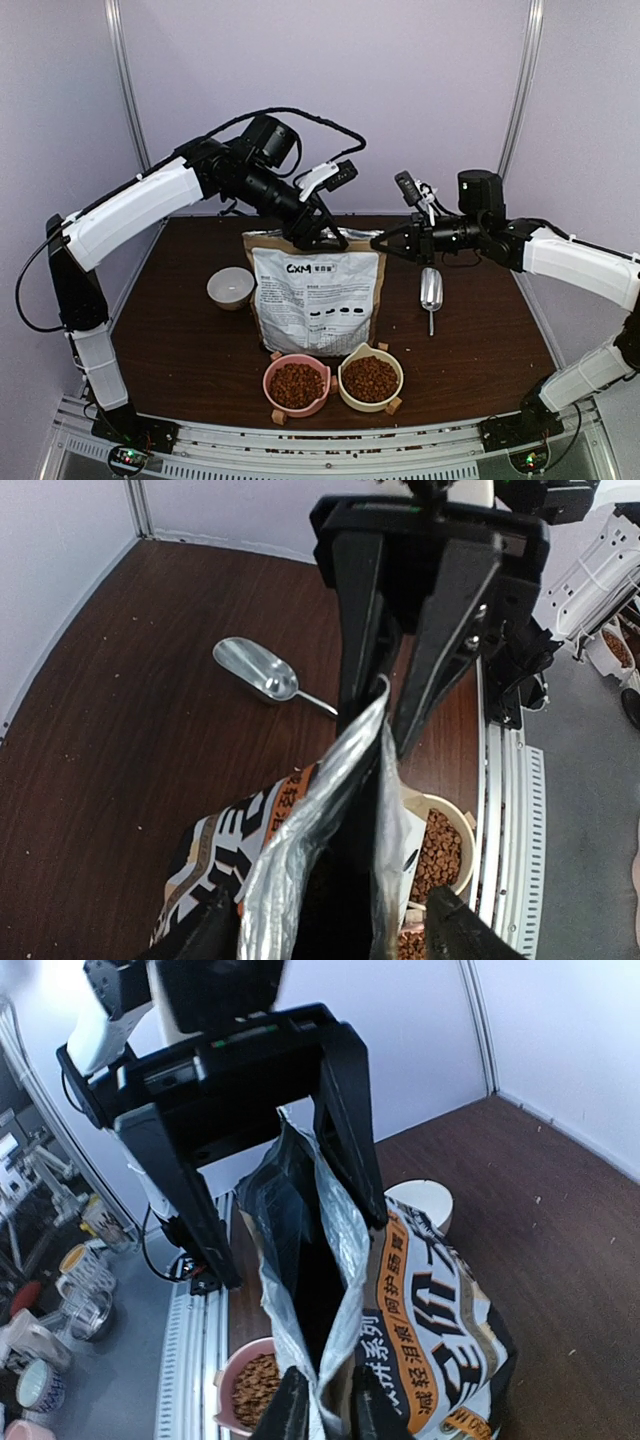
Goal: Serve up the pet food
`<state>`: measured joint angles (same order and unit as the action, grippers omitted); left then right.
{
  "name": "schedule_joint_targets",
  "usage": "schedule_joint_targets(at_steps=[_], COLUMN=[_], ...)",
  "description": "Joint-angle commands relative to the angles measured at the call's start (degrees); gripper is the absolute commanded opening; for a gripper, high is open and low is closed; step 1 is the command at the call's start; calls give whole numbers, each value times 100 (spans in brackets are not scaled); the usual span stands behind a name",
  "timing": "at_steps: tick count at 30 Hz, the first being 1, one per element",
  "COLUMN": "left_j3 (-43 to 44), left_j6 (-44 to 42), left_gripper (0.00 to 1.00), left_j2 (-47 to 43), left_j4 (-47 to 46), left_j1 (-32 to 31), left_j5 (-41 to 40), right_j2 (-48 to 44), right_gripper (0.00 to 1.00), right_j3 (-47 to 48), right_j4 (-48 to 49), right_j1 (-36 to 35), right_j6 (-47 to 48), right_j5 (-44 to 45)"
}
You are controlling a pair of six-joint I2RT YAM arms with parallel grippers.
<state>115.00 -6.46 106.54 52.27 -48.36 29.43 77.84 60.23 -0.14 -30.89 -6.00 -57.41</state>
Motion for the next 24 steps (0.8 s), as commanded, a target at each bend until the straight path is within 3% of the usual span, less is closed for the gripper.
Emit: schedule_joint_targets(at_steps=[1, 4, 7, 20, 24], left_j3=[107, -60, -140, -311, -344], left_j6=[-119, -13, 66, 320, 332], left_gripper=[65, 62, 57, 53, 53], left_j2=[-71, -230, -317, -432, -424], left_j4=[54, -219, -397, -642, -678], left_j1=[18, 19, 15, 19, 17], left_j5=[80, 26, 35, -175, -160], right_j2=[-198, -21, 173, 564, 634], right_gripper=[25, 51, 61, 65, 56], right_j3=[-20, 40, 184, 494, 675], right_j4=[599, 592, 474, 70, -98], right_j1=[13, 12, 5, -153, -185], right_j6=[-152, -167, -125, 271, 355], right_j5=[39, -18, -132, -258, -286])
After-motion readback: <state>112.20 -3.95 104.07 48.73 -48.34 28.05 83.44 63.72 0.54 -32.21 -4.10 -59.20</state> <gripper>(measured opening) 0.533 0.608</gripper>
